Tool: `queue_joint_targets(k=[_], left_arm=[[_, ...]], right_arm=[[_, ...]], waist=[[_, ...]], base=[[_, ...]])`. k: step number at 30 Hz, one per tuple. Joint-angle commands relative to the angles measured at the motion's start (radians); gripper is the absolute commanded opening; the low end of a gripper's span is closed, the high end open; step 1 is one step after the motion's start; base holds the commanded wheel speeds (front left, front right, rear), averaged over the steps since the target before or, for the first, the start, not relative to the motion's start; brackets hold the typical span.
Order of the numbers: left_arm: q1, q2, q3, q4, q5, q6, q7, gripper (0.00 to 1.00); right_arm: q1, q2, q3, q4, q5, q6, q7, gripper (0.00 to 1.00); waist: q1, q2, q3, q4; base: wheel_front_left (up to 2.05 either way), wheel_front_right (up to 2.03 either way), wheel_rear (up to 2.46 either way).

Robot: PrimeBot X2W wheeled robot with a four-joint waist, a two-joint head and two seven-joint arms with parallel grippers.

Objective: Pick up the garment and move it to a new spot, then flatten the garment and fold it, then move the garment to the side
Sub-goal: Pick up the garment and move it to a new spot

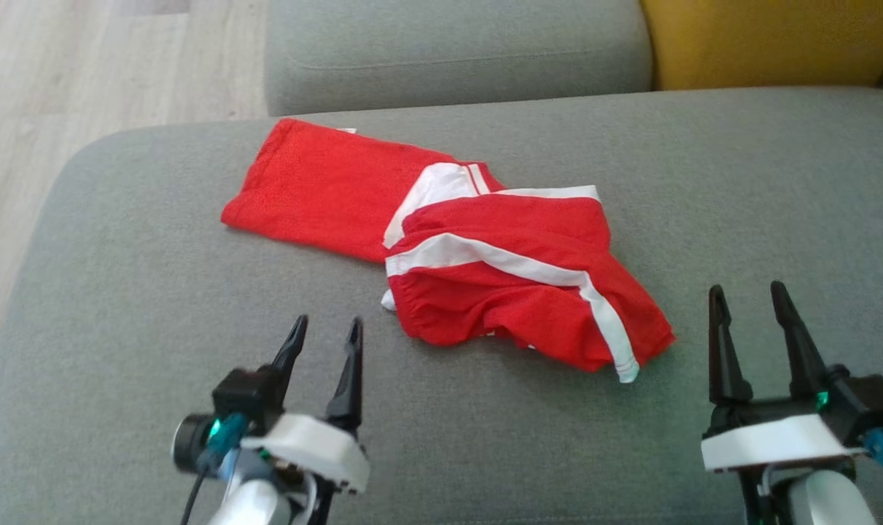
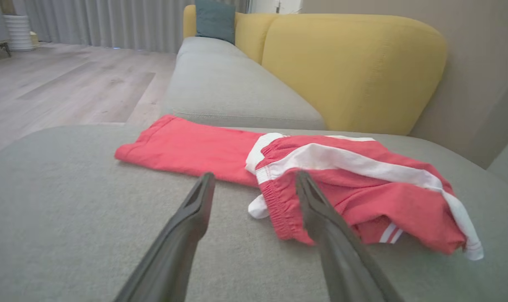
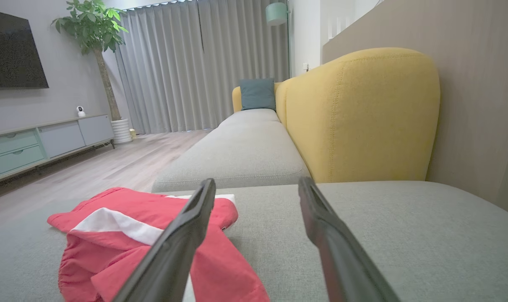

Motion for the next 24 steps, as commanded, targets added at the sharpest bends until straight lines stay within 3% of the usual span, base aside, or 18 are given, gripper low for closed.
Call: queue_joint_targets(k=[1, 10, 24], left_arm=[[-0.035, 0.002, 0.047, -0.034, 0.015, -0.005, -0.012, 1.0], [-0.071, -0.002, 0.125, 0.056, 0.068, -0.051, -0.012, 1.0], [-0.509, 0.027, 0.146, 0.484, 0.092, -0.084, 0.118, 1.0]], right_arm=[[-0.009, -0.006, 0.023, -0.027, 0.004, -0.001, -0.011, 1.0], [-0.017, -0.006, 0.046, -0.03, 0.008, -0.001, -0.011, 1.0], [-0.104, -0.006, 0.068, -0.067, 0.009, -0.001, -0.011, 1.0]], waist=[[0.0001, -0.0001, -0.003, 0.006], [0.0001, -0.0001, 0.032, -0.01], [0.0001, -0.0001, 0.252, -0.118]], base=[[0.0, 0.0, 0.0], [0.0, 0.0, 0.0], [0.0, 0.0, 0.0]])
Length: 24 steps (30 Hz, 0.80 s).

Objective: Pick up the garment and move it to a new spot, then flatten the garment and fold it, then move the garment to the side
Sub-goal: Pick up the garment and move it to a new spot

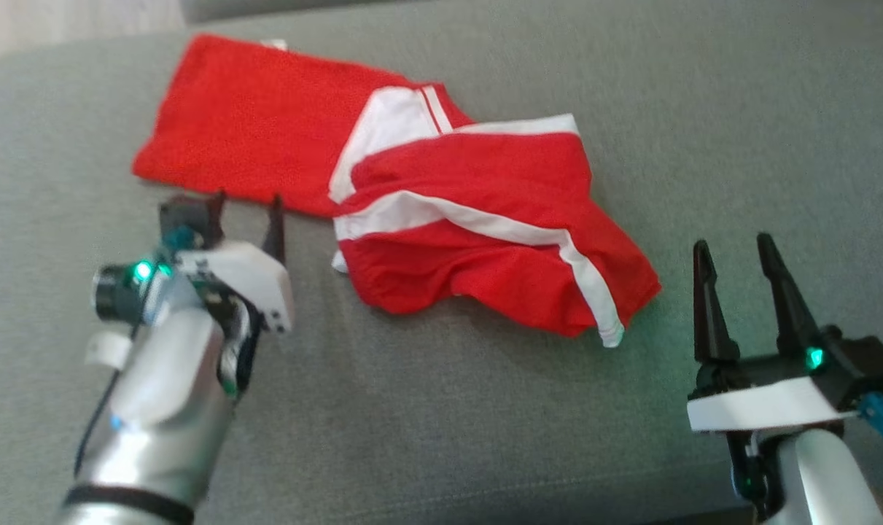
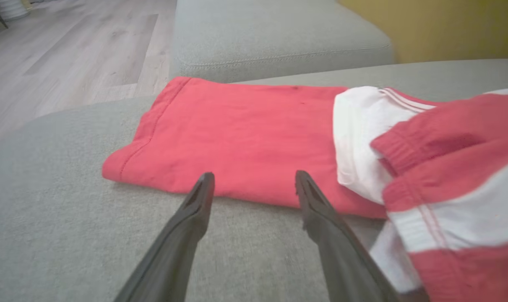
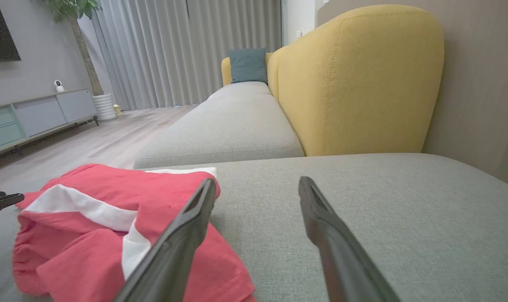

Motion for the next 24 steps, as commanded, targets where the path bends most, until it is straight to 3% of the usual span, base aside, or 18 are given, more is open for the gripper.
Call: queue_joint_targets(k=[1, 7, 14, 15, 16, 17, 24], left_arm=[[-0.084, 0.031, 0.036, 0.014, 0.01, 0.003, 0.0, 1.0], [-0.203, 0.047, 0.036, 0.151, 0.018, -0.001, 0.018, 1.0], [-0.269, 0.046, 0.011, 0.272, 0.007, -0.052, 0.134, 1.0], [-0.273, 0.044, 0.006, 0.283, 0.008, -0.057, 0.15, 0.69], [-0.277, 0.043, -0.001, 0.293, 0.009, -0.062, 0.163, 0.27], [-0.281, 0.042, -0.007, 0.3, 0.011, -0.068, 0.174, 0.0], [-0.294, 0.033, -0.026, 0.315, 0.013, -0.077, 0.189, 0.0]], right_arm=[[-0.042, -0.006, 0.024, -0.038, 0.009, -0.001, -0.011, 1.0], [-0.067, -0.006, 0.028, -0.047, 0.016, -0.001, -0.011, 1.0], [-0.073, -0.006, 0.025, -0.054, 0.025, -0.001, -0.011, 1.0], [-0.073, -0.006, 0.024, -0.053, 0.026, -0.001, -0.011, 1.0], [-0.073, -0.006, 0.025, -0.053, 0.029, -0.001, -0.011, 1.0], [-0.074, -0.006, 0.026, -0.053, 0.031, -0.001, -0.011, 1.0], [-0.076, -0.006, 0.032, -0.053, 0.037, -0.001, -0.011, 1.0]], waist=[[0.0, 0.0, 0.075, -0.046], [0.0, 0.0, 0.14, -0.075], [0.0, 0.0, 0.153, -0.08], [0.0, 0.0, 0.153, -0.079], [0.0, 0.0, 0.152, -0.078], [0.0, 0.0, 0.151, -0.077], [0.0, 0.0, 0.149, -0.07]], base=[[0.0, 0.0, 0.0], [0.0, 0.0, 0.0], [0.0, 0.0, 0.0], [0.0, 0.0, 0.0], [0.0, 0.0, 0.0], [0.0, 0.0, 0.0], [0.0, 0.0, 0.0]])
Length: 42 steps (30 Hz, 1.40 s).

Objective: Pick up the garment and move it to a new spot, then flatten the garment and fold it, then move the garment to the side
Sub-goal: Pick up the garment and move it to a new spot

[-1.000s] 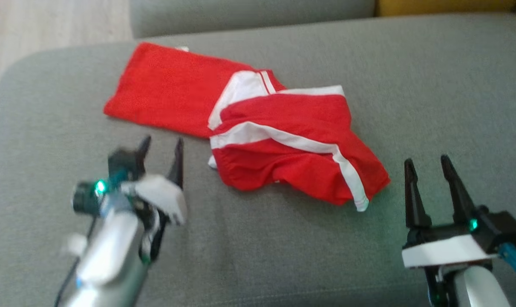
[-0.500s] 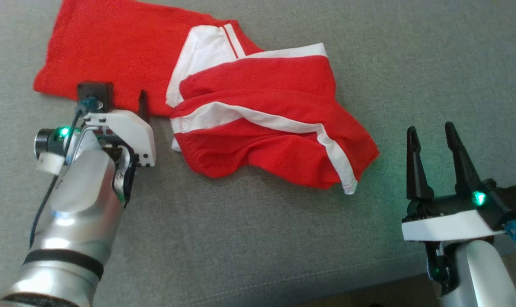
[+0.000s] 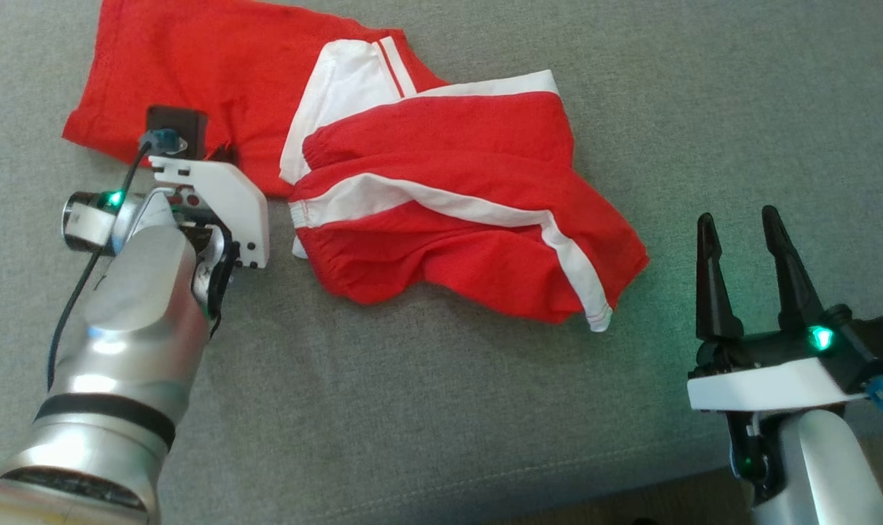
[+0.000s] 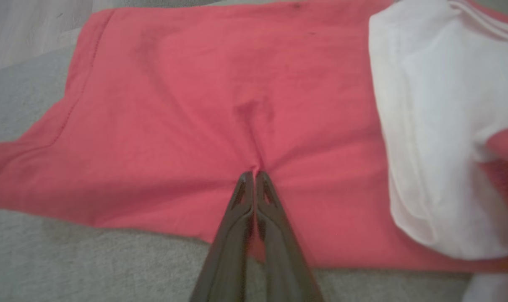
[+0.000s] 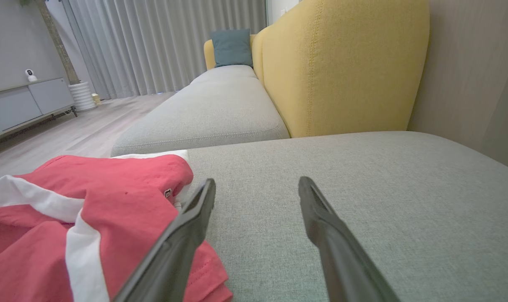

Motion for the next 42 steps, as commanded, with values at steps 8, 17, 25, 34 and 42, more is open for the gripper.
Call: queue_joint_targets(k=[8, 17, 25, 34, 42], left_arm=[[-0.037, 0.041, 0.026, -0.034, -0.003, 0.027, -0.076, 0.0], [-0.199, 0.192, 0.068, -0.189, 0.022, 0.071, -0.129, 0.0], [-0.307, 0.345, 0.095, -0.327, 0.06, 0.108, -0.047, 0.0], [-0.315, 0.52, 0.159, -0.378, 0.088, 0.193, 0.008, 0.0], [-0.223, 0.54, 0.199, -0.328, 0.045, 0.233, -0.001, 0.0]], right_arm=[[-0.019, -0.006, 0.01, -0.032, 0.001, -0.001, -0.011, 1.0], [-0.011, -0.006, 0.003, -0.027, 0.0, -0.001, -0.011, 1.0], [-0.005, -0.006, 0.006, -0.024, -0.001, -0.001, -0.011, 1.0], [-0.021, -0.006, 0.021, -0.037, -0.006, -0.001, -0.011, 1.0], [-0.045, -0.006, 0.035, -0.053, -0.02, -0.001, -0.011, 1.0]], waist=[[-0.0001, 0.0, -0.02, 0.025], [-0.0001, 0.0, -0.07, 0.071], [-0.0001, 0.0, -0.097, 0.081], [-0.0001, 0.0, -0.046, 0.048], [-0.0001, 0.0, 0.036, 0.024]], base=[[0.0, 0.0, 0.0], [0.0, 0.0, 0.0], [0.0, 0.0, 0.0], [0.0, 0.0, 0.0], [0.0, 0.0, 0.0]])
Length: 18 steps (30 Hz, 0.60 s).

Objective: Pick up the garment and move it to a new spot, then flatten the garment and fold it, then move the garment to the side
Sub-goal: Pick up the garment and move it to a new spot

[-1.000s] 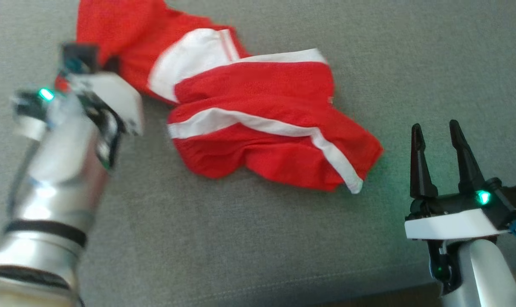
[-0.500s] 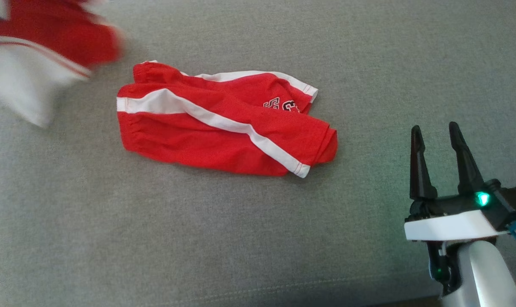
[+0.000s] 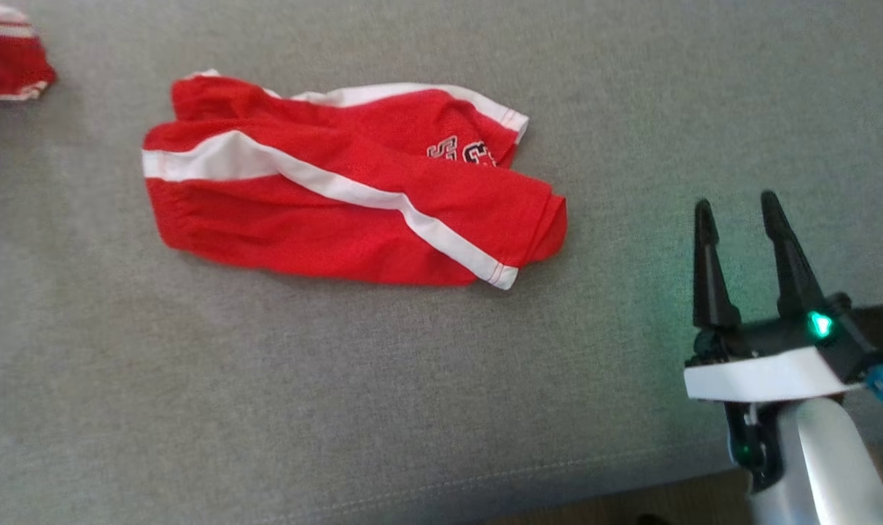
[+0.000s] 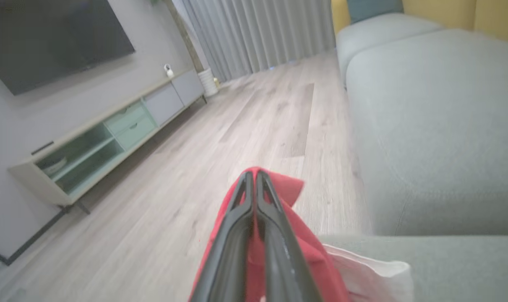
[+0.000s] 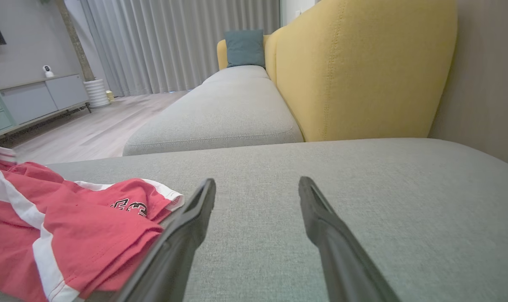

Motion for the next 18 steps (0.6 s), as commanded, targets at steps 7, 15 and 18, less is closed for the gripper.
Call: queue_joint_targets(k=[7, 15, 18], left_arm=[[0.061, 0.051, 0.095, 0.077, -0.07, 0.026, -0.038, 0.0], [0.11, -0.013, 0.122, 0.174, -0.148, -0.018, -0.095, 1.0], [0.119, -0.04, 0.148, 0.175, -0.184, -0.031, -0.155, 1.0]], right_arm=[[-0.049, -0.006, 0.032, -0.054, -0.022, -0.001, -0.011, 1.0], [-0.066, -0.006, 0.037, -0.051, -0.034, -0.001, -0.011, 1.0], [-0.065, -0.006, 0.037, -0.045, -0.037, -0.001, -0.011, 1.0]], waist=[[0.0, 0.0, 0.09, -0.028], [0.0, 0.0, 0.09, 0.006], [0.0, 0.0, 0.065, 0.025]], base=[[0.0, 0.0, 0.0], [0.0, 0.0, 0.0], [0.0, 0.0, 0.0]])
